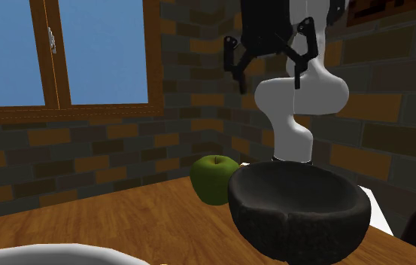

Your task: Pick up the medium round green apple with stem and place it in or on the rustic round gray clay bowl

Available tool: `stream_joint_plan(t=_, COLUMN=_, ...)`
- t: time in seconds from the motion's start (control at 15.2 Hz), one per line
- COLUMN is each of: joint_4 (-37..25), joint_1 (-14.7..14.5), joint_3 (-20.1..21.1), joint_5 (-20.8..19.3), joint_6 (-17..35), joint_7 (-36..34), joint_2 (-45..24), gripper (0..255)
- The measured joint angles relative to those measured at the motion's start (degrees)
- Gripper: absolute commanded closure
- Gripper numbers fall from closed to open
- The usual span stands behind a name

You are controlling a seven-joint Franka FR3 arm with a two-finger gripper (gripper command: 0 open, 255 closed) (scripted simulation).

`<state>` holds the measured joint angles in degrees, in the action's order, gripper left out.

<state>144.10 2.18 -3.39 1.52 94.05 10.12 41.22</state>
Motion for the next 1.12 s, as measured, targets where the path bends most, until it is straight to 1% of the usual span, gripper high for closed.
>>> stream_joint_plan(t=0.26, joint_4=1.8, joint_1=1.8, joint_3=-3.3, joint_5=-2.7, joint_6=6.0, joint_7=3.9, joint_2=-3.8, gripper=0)
stream_joint_plan(t=0.59, joint_4=2.1, joint_1=3.6, joint_3=-7.6, joint_5=-5.3, joint_6=14.7, joint_7=8.6, joint_2=-11.6, gripper=0)
stream_joint_plan(t=1.12, joint_4=6.0, joint_1=3.9, joint_3=-8.6, joint_5=-5.8, joint_6=21.6, joint_7=9.5, joint_2=-14.5, gripper=0)
